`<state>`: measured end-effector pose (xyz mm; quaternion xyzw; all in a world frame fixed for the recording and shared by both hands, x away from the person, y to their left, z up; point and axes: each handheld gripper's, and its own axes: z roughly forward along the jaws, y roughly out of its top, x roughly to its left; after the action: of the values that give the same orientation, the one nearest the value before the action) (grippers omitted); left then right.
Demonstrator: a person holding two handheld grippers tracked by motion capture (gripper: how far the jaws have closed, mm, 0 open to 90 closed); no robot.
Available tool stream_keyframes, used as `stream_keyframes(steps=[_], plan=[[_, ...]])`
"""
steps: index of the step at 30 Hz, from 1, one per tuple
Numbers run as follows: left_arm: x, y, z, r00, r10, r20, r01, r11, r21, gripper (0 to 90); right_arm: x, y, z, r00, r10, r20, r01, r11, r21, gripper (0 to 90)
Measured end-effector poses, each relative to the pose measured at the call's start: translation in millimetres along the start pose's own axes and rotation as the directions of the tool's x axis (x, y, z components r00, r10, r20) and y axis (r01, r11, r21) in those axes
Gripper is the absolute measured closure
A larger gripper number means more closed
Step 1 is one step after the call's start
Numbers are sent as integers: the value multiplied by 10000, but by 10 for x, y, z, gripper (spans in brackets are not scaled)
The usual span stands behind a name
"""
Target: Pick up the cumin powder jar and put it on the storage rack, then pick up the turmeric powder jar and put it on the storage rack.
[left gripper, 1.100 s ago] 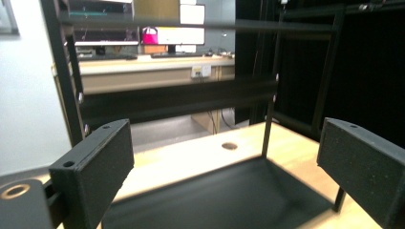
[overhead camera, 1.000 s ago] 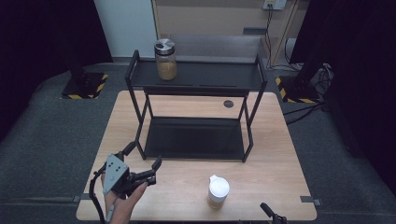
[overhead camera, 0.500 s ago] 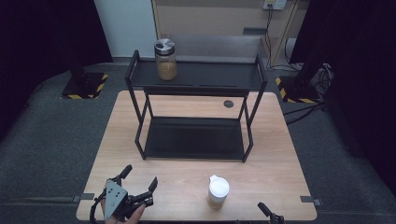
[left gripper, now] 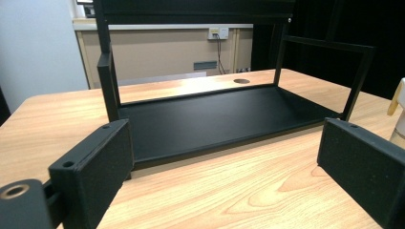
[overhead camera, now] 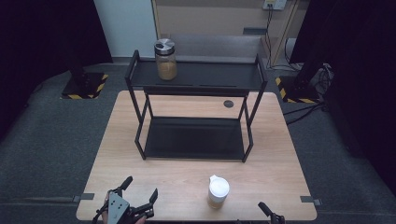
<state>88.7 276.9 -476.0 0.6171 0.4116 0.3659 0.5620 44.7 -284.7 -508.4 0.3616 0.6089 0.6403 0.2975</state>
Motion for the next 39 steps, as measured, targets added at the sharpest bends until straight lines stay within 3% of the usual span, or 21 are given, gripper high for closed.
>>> stream_keyframes(steps=[17,39], plan=[[-45,-39,-44,9998,86,-196,-86,10000,33,34,-2,7,57,9999,-104,-43,104,9999,-52,49],[24,-72,-68,10000,4,86,-3,10000,-50,0,23,-41,206,9991,-423,68,422,9990,129,10]])
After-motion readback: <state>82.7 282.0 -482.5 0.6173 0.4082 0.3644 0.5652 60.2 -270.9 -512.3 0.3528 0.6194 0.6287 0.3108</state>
